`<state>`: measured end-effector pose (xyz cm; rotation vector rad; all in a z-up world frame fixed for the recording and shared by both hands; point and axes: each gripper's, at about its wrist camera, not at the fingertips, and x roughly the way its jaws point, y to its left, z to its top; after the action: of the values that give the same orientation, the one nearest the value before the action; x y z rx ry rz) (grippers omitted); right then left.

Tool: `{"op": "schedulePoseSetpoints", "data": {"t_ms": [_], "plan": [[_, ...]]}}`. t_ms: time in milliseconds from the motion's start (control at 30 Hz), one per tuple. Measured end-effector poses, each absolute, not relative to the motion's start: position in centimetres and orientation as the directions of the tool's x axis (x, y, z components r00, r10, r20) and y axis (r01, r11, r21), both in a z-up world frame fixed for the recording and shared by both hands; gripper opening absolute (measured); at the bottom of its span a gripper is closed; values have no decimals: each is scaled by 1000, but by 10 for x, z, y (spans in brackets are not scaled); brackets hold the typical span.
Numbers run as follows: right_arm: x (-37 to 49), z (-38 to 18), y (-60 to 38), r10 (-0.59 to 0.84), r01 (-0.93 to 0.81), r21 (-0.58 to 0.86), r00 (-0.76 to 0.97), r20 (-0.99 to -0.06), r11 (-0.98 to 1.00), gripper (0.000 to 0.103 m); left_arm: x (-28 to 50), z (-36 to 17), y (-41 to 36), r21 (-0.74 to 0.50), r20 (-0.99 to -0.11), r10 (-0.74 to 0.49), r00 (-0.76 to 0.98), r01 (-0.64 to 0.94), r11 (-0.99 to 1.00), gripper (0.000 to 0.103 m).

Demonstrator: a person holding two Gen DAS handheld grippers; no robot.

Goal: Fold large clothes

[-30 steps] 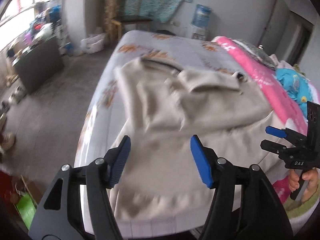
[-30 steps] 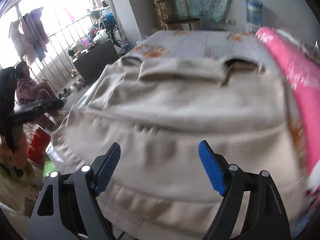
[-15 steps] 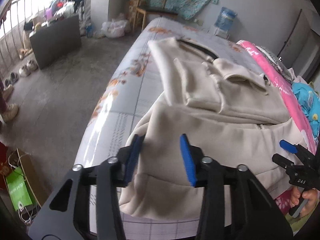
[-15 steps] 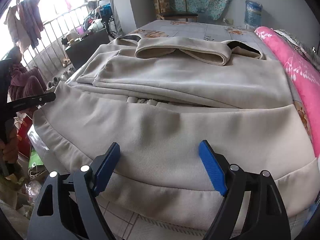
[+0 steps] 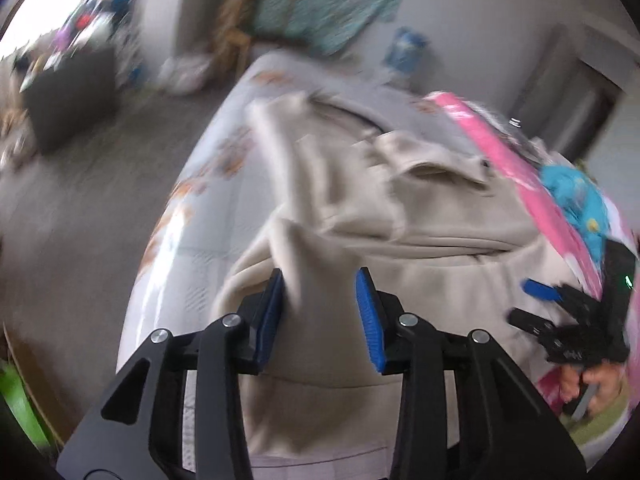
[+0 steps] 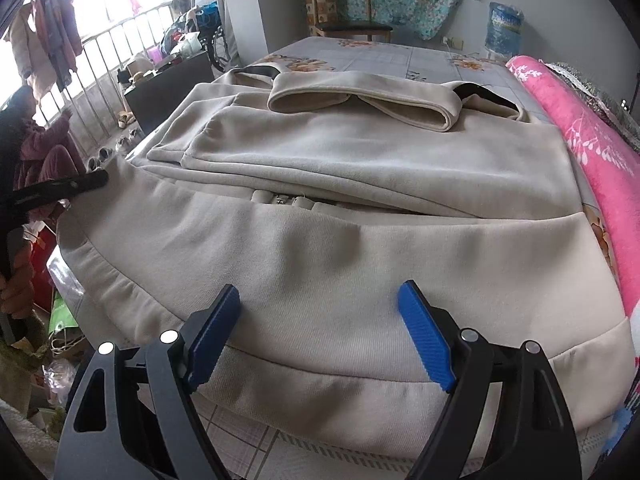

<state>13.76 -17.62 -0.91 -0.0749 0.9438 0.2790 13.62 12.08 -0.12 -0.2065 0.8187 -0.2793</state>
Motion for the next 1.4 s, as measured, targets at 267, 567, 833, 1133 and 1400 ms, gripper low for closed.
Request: {"op": "schedulePoseSetpoints", "data": {"t_ms": [267, 567, 833, 1133, 1400], "plan": [[138, -10, -175, 201, -269, 56, 552, -809, 962, 80, 165, -22, 126, -283, -762, -265, 590, 65, 957, 34], [138, -10, -175, 202, -268, 56, 554, -808, 962, 80, 173, -26, 136, -383, -717, -360, 597, 93, 919, 35], [138, -10, -175, 205, -267, 60, 558, -804, 962, 80, 153, -17, 112, -204, -747, -253, 615, 151, 967, 23], [131, -2, -194, 250, -241, 134, 556, -793, 961, 80, 156, -19, 87, 5, -803, -48, 594, 88, 996, 26], [113, 24, -284, 154, -47, 162, 640, -753, 986, 71, 150, -19, 69, 158, -778, 77, 623, 75, 985, 25]]}}
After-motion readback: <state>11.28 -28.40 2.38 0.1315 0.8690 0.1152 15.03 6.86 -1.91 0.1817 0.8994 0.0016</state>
